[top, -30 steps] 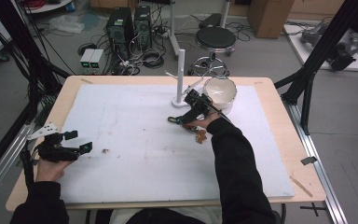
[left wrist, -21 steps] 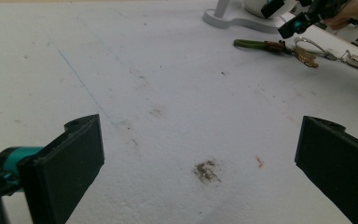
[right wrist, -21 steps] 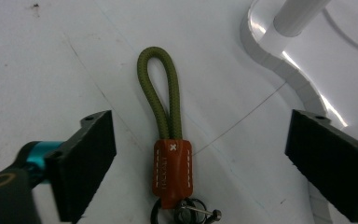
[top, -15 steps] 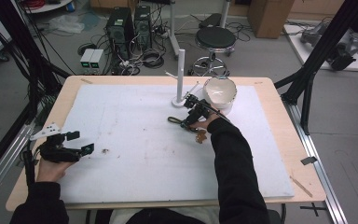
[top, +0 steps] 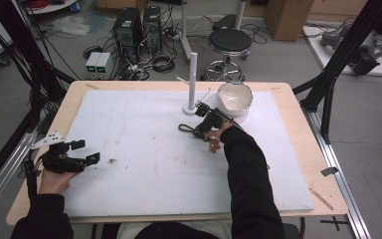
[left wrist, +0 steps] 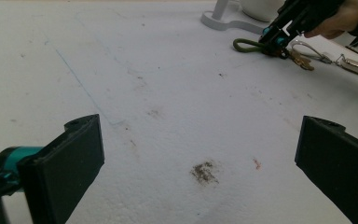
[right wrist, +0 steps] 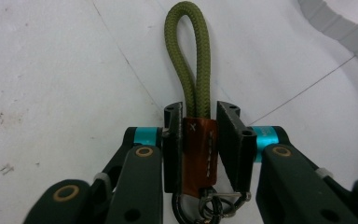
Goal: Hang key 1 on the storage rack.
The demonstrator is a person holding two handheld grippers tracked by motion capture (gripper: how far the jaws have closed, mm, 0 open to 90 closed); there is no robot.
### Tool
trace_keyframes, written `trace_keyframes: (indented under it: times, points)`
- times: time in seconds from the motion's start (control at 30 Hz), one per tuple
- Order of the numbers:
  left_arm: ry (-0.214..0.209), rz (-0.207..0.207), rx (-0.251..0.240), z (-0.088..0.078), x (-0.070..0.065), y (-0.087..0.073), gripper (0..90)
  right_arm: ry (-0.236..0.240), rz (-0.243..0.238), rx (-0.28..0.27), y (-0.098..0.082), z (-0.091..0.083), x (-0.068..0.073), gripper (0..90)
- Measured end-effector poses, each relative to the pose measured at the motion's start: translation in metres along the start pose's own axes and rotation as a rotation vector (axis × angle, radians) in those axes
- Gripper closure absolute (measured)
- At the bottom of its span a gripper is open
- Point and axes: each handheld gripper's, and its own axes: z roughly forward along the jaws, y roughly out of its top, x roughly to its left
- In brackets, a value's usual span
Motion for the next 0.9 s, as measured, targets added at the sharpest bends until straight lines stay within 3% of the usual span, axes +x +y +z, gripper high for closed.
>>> trace_keyframes:
  times: [0.17,0.33,0.43,0.9]
  points:
    - [0.000,0.007,0.016,0.003,-0.001,-0.001,1.7,-0.021,-0.028,0.002,0.000,-0.001,0.003,74.7]
    - [0.001,0.008,0.016,0.002,0.000,-0.001,1.7,0.003,-0.010,0.002,-0.001,-0.002,0.002,76.4]
    - [0.002,0.006,0.015,0.002,0.000,-0.001,1.7,-0.006,-0.010,-0.004,-0.001,-0.004,0.002,76.5]
    - [0.004,0.004,0.016,0.003,0.000,-0.001,1.7,-0.011,0.033,-0.103,-0.008,-0.044,0.004,77.1]
